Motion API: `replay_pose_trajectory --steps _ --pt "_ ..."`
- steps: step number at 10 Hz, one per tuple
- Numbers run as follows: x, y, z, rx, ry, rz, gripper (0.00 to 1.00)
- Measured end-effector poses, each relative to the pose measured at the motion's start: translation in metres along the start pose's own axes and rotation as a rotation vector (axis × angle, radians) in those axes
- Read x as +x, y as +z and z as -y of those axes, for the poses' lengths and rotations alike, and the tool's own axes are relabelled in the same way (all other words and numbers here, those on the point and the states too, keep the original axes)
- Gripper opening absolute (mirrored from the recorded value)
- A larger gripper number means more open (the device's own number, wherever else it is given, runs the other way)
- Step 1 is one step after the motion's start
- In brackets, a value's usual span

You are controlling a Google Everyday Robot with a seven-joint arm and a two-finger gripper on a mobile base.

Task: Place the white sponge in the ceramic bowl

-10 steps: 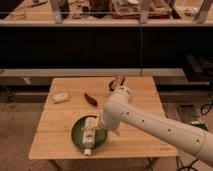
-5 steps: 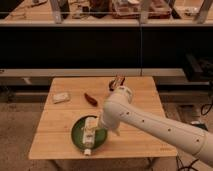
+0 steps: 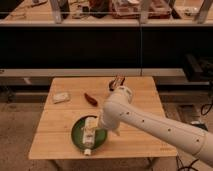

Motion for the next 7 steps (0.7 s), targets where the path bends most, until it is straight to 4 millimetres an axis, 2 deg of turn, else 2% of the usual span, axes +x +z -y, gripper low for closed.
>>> replay_pose_trajectory --steps 4,7 --pt "0.003 -0.001 0.000 0.005 -0.015 -0.011 0.80" --pt "0.044 -0.014 0.000 -0.037 -0.167 -0.124 0.80"
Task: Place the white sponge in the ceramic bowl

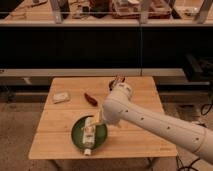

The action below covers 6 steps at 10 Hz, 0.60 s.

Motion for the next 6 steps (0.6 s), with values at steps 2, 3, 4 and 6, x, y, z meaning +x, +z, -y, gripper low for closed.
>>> replay_pose_trajectory --steps 2,3,4,6 --pt "0.036 -0.016 0.010 0.013 -0.213 -0.089 0.80" --pt "0.042 -0.020 0.017 0.021 -0.292 -0.099 0.80" --pt "0.049 -0.025 0.026 0.024 -0.390 -0.104 0.80" --pt "0.070 -0.031 0.038 -0.004 -0.571 -0.117 0.80"
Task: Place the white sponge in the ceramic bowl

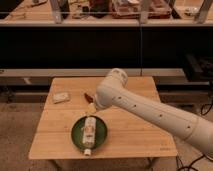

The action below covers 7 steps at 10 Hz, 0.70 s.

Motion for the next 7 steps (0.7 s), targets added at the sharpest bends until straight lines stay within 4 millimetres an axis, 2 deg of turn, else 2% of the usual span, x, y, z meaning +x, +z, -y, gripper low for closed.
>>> replay_pose_trajectory --steps 2,7 --pt "0.019 0.004 -0.007 -0.032 -0.110 0.006 0.80" --pt "0.031 0.008 -0.018 -0.047 -0.156 -0.019 0.80"
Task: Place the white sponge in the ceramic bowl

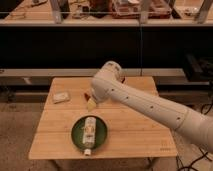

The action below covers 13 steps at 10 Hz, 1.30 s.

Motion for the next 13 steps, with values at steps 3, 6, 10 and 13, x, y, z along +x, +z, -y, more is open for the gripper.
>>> replay_pose_trajectory --steps 3,6,10,13 --pt "0.041 0.013 -0.017 -0.001 -0.127 -0.115 0.80" --pt "0.091 0.037 -0.009 0.061 -0.399 -0.192 0.80" --pt "0.125 0.068 0.015 0.166 -0.676 -0.205 0.80" --pt "0.122 0.090 0.008 0.177 -0.732 -0.203 0.80"
